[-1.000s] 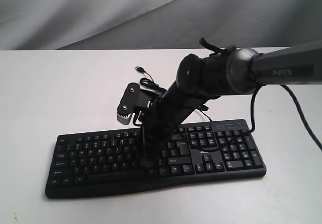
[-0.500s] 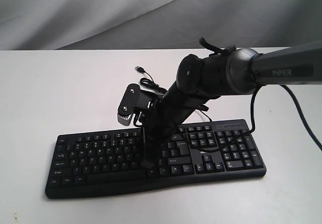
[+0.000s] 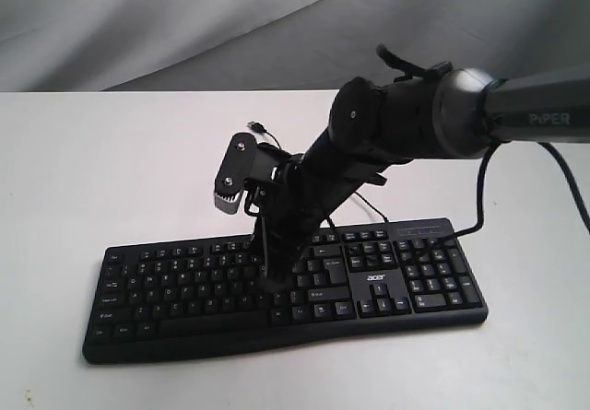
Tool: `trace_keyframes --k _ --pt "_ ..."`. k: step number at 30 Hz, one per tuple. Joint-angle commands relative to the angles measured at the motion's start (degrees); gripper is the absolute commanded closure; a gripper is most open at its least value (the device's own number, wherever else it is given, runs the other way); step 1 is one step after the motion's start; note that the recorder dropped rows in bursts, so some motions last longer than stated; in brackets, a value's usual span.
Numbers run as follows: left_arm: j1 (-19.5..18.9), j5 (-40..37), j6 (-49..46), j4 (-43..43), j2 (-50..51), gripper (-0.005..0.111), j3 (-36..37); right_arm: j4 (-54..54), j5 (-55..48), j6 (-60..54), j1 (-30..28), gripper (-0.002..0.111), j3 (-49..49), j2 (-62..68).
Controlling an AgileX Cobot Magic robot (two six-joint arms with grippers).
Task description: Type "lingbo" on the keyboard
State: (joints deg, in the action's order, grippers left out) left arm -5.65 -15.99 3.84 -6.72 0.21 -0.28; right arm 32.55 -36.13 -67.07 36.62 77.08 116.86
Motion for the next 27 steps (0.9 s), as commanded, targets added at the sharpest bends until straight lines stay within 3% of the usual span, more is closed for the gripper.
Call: trace_keyframes --k 1,9,16,20,27 --pt "-0.06 0.72 0.12 0.01 -0.21 0.106 0.28 -0.6 -1.25 0.71 -0.01 0.108 -0.28 -3.12" --pt "-0.06 0.72 0.12 0.01 -0.21 0.106 0.28 -3.85 4.59 8.68 -0.01 0.108 -1.08 -18.23" --pt "-0.06 0.72 0.12 0.01 -0.21 0.106 0.28 1.45 23.47 9.08 -0.01 0.108 -16.72 -44.92" --pt "-0.06 0.72 0.12 0.01 -0.21 0.106 0.28 11.89 23.91 10.87 -0.01 0.108 -22.04 -54.79" --pt "-0.06 0.72 0.12 0.01 -0.21 0.106 0.28 14.63 23.95 11.05 -0.01 0.108 -22.6 -62.76"
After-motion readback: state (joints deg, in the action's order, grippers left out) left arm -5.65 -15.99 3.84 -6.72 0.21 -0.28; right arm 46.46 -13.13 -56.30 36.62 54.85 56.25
